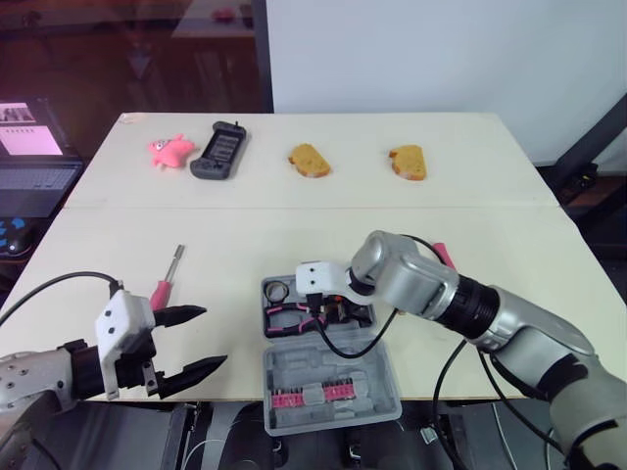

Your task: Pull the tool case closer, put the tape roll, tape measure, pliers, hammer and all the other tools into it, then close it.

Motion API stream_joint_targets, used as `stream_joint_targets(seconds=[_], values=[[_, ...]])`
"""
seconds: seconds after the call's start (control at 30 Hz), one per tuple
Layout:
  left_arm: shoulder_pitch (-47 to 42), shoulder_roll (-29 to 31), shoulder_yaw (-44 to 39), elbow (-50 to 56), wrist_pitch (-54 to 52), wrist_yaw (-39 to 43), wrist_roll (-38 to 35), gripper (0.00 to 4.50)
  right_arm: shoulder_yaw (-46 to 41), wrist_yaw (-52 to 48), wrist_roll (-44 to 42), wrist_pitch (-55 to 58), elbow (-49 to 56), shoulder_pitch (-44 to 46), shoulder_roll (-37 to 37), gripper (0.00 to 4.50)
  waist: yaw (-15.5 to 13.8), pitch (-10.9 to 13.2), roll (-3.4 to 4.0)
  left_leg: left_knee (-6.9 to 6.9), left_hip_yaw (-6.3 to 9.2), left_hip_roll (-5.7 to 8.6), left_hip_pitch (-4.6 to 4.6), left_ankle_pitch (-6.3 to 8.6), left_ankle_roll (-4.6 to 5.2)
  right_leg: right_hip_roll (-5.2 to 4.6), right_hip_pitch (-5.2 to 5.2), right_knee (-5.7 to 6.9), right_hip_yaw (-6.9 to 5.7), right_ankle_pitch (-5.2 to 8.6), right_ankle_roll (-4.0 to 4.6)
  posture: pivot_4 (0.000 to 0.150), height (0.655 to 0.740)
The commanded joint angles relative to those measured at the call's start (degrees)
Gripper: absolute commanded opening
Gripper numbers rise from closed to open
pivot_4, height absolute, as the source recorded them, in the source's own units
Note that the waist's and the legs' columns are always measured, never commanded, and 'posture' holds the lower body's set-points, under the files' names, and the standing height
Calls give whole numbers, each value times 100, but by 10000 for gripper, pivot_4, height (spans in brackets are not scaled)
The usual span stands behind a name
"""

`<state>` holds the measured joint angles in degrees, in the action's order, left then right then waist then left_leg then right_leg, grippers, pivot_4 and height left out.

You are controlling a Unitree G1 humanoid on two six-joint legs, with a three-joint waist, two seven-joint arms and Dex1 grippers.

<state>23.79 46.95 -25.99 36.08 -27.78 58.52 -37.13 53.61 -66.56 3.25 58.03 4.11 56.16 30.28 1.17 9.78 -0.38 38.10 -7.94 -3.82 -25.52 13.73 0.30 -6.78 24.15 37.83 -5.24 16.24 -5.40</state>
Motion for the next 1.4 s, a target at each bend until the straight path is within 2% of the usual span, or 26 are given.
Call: stream_joint_targets(seconds=[0.03, 0.2, 0.4, 0.53, 0.63, 0.7, 0.77, 0.9, 0.93, 1.4], values=[[-86, 50, -63, 3, 113, 36, -5, 45000, -144, -67, -32, -114, 216, 85, -48, 16326, 0, 0, 0, 0, 0, 0, 0, 0, 0, 0, 0, 0, 0, 0, 0, 1500, 7188], [-176, 59, -23, -35, 97, 74, 13, 45000, -469, -143, -145, -99, 432, 201, 60, 39360, -5, 0, 0, 0, 0, 0, -1, 0, 0, -1, 0, 0, 0, 0, 0, 1500, 7188], [-242, 108, -34, -110, 97, 171, 13, 45000, -1752, -87, -774, -310, 823, -43, 168, 39360, -17, 0, 0, 0, 0, -1, -2, 10, 17, -1, 0, 0, 0, 0, 0, 1500, 7188], [-350, 151, 42, -174, 95, 238, 15, 45000, -2648, 323, -1003, -1734, 1179, -966, 94, 39360, -43, -4, -6, -4, 1, 1, -1, 11, 18, 1, -6, -2, -1, 0, 0, 1500, 7188], [-460, 191, 96, -236, 80, 297, 10, 45000, -2911, 332, -1313, -1607, 1170, -1326, 3, 39360, -30, -3, -6, -2, -4, 2, -1, 8, 12, 0, -11, -3, 0, -1, -2, 1500, 7188], [-507, 221, 135, -269, 79, 335, 18, 45000, -2918, 297, -1471, -1499, 1179, -1514, 6, 33799, -22, -3, -6, -2, -2, 1, 2, 8, 14, 1, -29, 0, 0, -1, -1, 1500, 7188], [-552, 239, 169, -294, 72, 354, 15, 45000, -2910, 345, -1475, -1791, 1191, -1711, 2, 26066, -16, -3, -6, -3, 0, 0, 3, 7, 14, 3, -30, 1, 0, -1, 1, 1500, 7188], [-661, 260, 259, -325, 54, 355, 6, 45000, -2832, 613, -1316, -2174, 857, -2082, -126, 3599, -17, -3, -6, -4, 0, 0, 2, 4, 9, 4, -30, 0, 0, 0, 1, 1500, 7188], [-676, 267, 272, -335, 57, 367, 14, 45000, -2799, 640, -1267, -2273, 757, -2142, -128, 726, -17, -3, -6, -4, 0, 0, 3, -1, 0, 4, -31, 0, 0, 0, 1, 1500, 7188], [-748, 318, 335, -326, 29, 376, 19, 45000, -2790, 877, -1114, -2654, -467, -2495, -501, 726, -27, -3, -6, -3, 2, 1, 5, -5, -7, 5, -38, 0, 0, 0, 1, 1500, 7188]])
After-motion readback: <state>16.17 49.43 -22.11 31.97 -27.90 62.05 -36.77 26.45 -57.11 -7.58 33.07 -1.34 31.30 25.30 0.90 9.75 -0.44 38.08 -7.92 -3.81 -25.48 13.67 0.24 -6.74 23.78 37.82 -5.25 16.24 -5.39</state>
